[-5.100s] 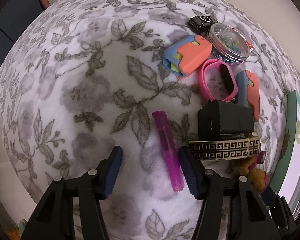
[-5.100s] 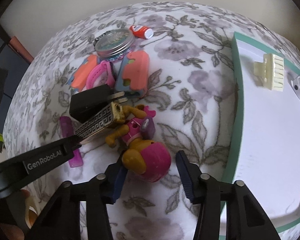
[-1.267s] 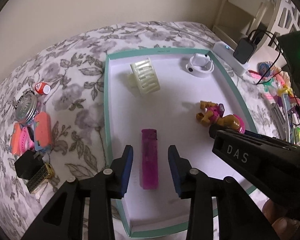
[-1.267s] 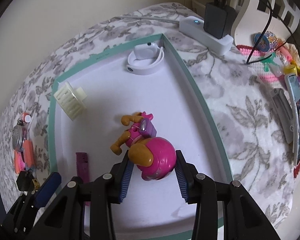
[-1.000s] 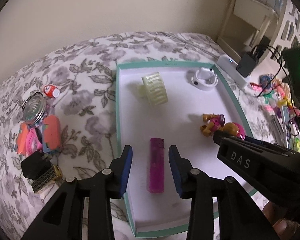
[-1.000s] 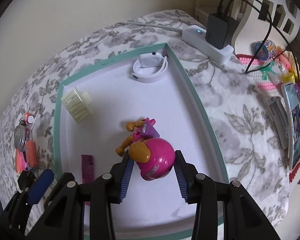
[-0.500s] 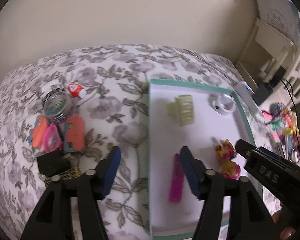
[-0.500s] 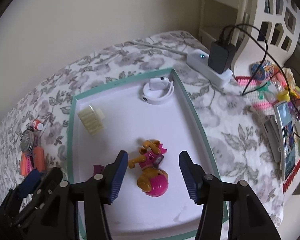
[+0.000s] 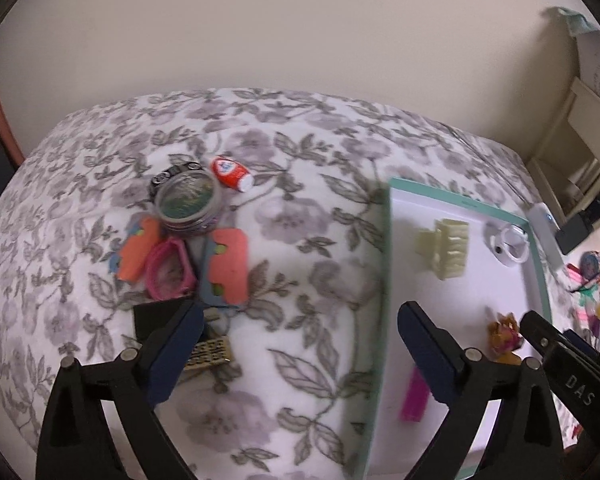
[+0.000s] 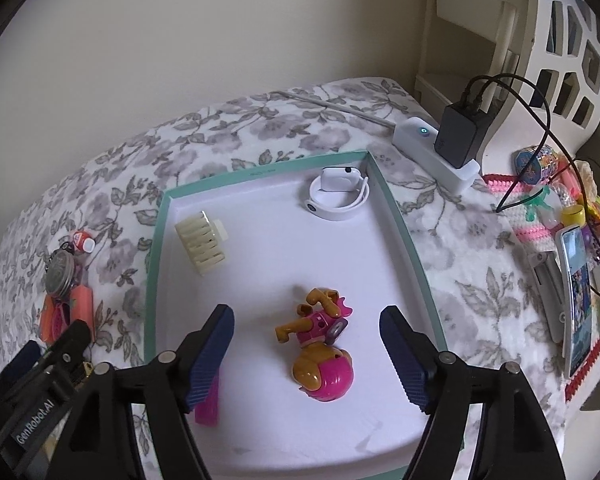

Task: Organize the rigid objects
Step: 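Move both tools back over the item pile toward the black box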

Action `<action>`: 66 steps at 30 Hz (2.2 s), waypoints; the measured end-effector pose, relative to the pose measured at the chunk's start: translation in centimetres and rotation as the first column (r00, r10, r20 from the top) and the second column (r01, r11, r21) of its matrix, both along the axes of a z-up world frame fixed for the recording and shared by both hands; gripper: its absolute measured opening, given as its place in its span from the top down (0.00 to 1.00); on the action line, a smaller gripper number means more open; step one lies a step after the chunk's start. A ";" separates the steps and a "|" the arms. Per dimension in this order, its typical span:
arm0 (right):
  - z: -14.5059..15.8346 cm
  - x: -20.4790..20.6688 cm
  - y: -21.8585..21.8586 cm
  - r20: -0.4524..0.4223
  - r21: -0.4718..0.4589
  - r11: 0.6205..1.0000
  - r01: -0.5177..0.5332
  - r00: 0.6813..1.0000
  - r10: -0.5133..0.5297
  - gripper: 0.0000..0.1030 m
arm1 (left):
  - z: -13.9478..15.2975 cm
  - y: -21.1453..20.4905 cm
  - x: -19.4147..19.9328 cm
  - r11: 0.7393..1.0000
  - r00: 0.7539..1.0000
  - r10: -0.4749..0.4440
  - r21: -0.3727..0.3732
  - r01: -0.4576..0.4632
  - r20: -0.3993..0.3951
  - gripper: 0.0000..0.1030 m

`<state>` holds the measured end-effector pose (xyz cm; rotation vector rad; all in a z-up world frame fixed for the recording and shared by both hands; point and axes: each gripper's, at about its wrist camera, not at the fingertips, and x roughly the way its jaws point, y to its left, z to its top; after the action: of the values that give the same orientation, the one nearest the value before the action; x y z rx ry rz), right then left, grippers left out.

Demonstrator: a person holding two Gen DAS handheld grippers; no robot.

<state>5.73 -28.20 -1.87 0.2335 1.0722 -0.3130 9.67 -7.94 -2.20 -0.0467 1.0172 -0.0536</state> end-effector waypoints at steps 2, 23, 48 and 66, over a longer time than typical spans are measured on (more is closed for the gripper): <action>-0.1 0.0 0.0 0.000 0.005 1.000 -0.002 1.000 0.002 0.15 | 0.1 0.4 0.0 1.000 1.000 0.013 0.009 -0.013 0.007 0.05; -0.7 0.3 1.0 0.001 0.002 0.999 -0.032 0.999 0.032 0.00 | 0.0 5.4 0.6 0.987 0.987 0.161 -0.005 -0.161 0.004 0.00; 5.5 3.2 12.4 0.182 0.011 0.949 -0.315 0.934 0.308 0.00 | 1.7 15.2 0.4 0.923 0.924 0.381 -0.070 -0.378 0.044 0.00; -0.6 5.5 18.6 0.056 0.068 0.896 -0.439 0.898 0.436 0.00 | -4.2 17.7 0.7 0.883 0.879 0.449 -0.067 -0.464 -0.162 0.00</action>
<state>11.25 -9.64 -2.42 0.0621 1.0673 0.1411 10.40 9.78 -6.37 -0.3917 1.1232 0.3360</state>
